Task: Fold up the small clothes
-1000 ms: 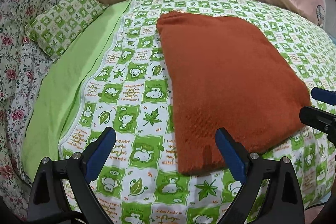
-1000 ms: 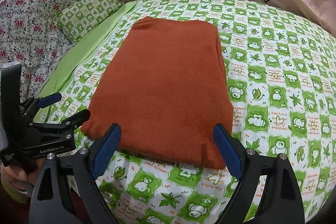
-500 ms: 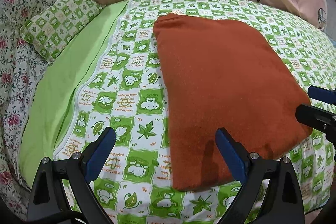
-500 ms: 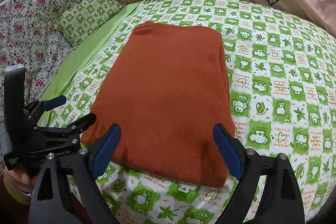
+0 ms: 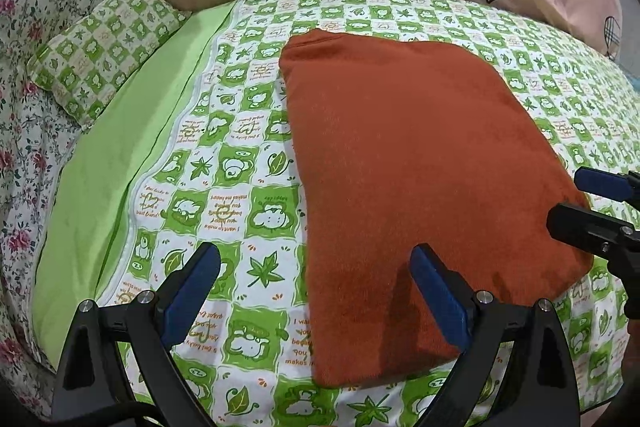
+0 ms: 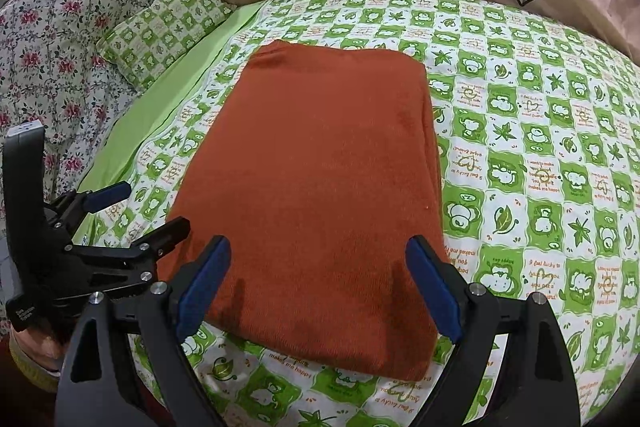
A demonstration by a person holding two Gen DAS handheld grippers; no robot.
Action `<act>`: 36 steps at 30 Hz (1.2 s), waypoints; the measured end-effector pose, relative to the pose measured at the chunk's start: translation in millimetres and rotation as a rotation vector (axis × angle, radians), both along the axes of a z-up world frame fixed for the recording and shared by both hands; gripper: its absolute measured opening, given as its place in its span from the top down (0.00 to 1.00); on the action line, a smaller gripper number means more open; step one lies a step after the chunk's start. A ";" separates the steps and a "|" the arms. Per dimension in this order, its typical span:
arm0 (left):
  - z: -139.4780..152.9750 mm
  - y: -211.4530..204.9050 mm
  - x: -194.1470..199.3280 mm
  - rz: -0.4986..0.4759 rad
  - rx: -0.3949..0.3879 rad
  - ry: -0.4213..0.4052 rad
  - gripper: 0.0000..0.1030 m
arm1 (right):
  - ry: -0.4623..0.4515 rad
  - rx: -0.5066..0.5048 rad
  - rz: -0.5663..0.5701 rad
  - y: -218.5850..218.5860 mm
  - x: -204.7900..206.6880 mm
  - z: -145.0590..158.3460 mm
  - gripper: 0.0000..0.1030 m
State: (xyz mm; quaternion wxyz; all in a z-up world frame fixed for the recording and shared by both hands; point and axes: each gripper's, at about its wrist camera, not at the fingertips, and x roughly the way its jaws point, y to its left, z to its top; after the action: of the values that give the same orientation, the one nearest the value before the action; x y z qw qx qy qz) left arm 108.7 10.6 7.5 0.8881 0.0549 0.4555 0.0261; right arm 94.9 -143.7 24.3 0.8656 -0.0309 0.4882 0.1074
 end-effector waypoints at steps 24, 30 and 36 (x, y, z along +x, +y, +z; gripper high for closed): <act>3.1 1.2 3.8 0.006 -0.027 -0.009 0.06 | 0.006 0.005 0.010 3.7 7.5 1.5 0.13; 4.7 1.8 2.9 0.012 -0.036 -0.014 0.06 | 0.006 0.007 0.009 4.2 6.7 1.4 0.13; 5.1 1.4 3.1 0.013 -0.044 -0.013 0.06 | 0.007 0.009 0.008 5.8 7.1 0.8 0.13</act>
State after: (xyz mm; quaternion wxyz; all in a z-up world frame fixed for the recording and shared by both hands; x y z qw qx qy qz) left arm 111.8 12.0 12.6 0.8919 0.0322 0.4506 0.0225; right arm 102.0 -137.9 25.1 0.8634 -0.0283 0.4908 0.1132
